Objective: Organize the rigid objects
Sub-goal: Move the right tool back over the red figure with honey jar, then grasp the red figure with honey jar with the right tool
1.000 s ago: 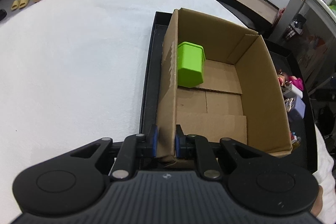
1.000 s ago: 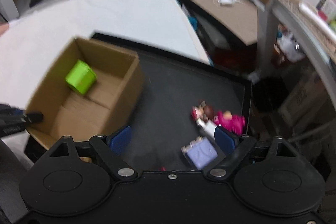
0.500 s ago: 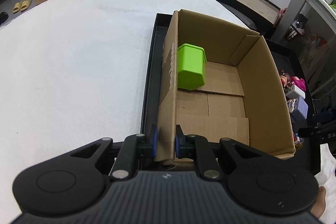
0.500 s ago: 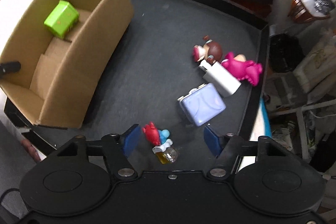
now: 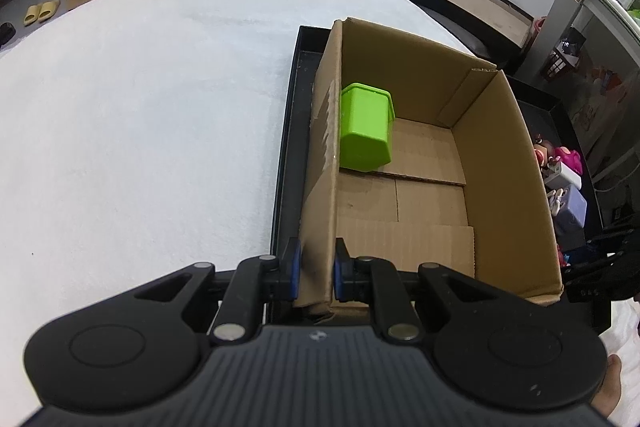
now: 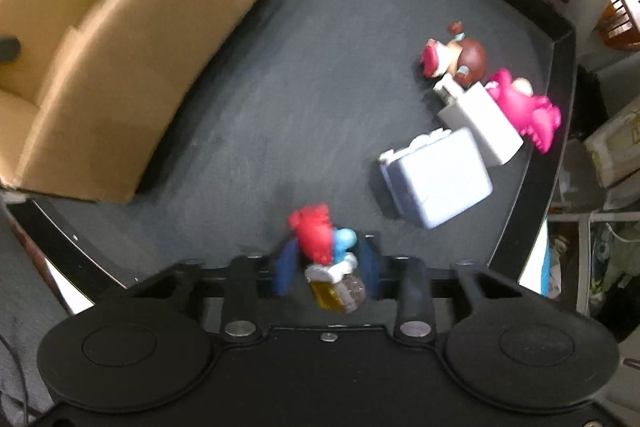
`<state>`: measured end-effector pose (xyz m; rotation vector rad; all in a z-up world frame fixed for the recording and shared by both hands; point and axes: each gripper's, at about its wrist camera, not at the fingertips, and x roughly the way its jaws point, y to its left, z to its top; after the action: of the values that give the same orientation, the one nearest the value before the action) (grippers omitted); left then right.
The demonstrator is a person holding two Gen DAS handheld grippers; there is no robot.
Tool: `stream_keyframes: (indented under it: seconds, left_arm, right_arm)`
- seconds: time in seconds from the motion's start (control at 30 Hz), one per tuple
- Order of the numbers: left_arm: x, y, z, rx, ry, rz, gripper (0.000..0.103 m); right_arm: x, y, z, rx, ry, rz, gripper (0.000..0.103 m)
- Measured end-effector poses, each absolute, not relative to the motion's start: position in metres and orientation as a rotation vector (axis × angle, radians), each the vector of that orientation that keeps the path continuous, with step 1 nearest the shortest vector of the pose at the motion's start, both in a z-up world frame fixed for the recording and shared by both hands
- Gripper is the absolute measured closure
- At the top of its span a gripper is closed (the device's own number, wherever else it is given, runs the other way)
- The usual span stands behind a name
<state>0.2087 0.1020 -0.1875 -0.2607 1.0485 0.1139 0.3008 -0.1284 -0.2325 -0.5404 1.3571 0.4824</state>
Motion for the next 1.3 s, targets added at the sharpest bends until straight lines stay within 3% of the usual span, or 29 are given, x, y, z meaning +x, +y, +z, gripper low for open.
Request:
stream_keyframes:
  seconds: [0.33, 0.37, 0.4, 0.47, 0.7, 0.77, 0.8, 0.83, 0.9, 1.17, 1.3]
  left_arm:
    - [0.210, 0.101, -0.189, -0.259, 1.055, 0.116, 0.088]
    - [0.210, 0.100, -0.189, -0.256, 1.055, 0.117, 0.088]
    - [0.209, 0.100, -0.189, -0.255, 1.054, 0.117, 0.088]
    - [0.210, 0.100, -0.189, -0.251, 1.054, 0.117, 0.088]
    - [0.210, 0.100, -0.189, -0.252, 1.054, 0.116, 0.088]
    - [0.209, 0.100, -0.188, -0.257, 1.052, 0.114, 0.088]
    - [0.208, 0.101, -0.188, -0.260, 1.048, 0.113, 0.088]
    - [0.208, 0.101, -0.187, -0.262, 1.046, 0.112, 0.088]
    - [0.208, 0.101, -0.187, -0.262, 1.046, 0.110, 0.088]
    - [0.210, 0.106, -0.189, -0.280, 1.051, 0.105, 0.088]
    - [0.210, 0.106, -0.190, -0.282, 1.052, 0.101, 0.088]
  right_arm:
    - [0.298, -0.116, -0.205, -0.519, 1.319, 0.491, 0.075]
    - [0.297, -0.116, -0.201, -0.516, 1.311, 0.489, 0.077]
    - [0.297, -0.116, -0.197, -0.509, 1.301, 0.490, 0.092]
    - [0.301, -0.121, -0.190, -0.471, 1.301, 0.495, 0.099]
    - [0.303, -0.121, -0.182, -0.446, 1.291, 0.489, 0.101]
    - [0.303, -0.122, -0.188, -0.425, 1.316, 0.501, 0.097]
    - [0.302, -0.121, -0.192, -0.418, 1.322, 0.506, 0.085]
    - [0.301, -0.120, -0.195, -0.419, 1.322, 0.511, 0.066]
    - [0.298, -0.116, -0.198, -0.432, 1.308, 0.522, 0.054]
    - [0.309, -0.106, -0.210, -0.469, 1.313, 0.484, 0.053]
    - [0.316, -0.110, -0.218, -0.479, 1.317, 0.437, 0.048]
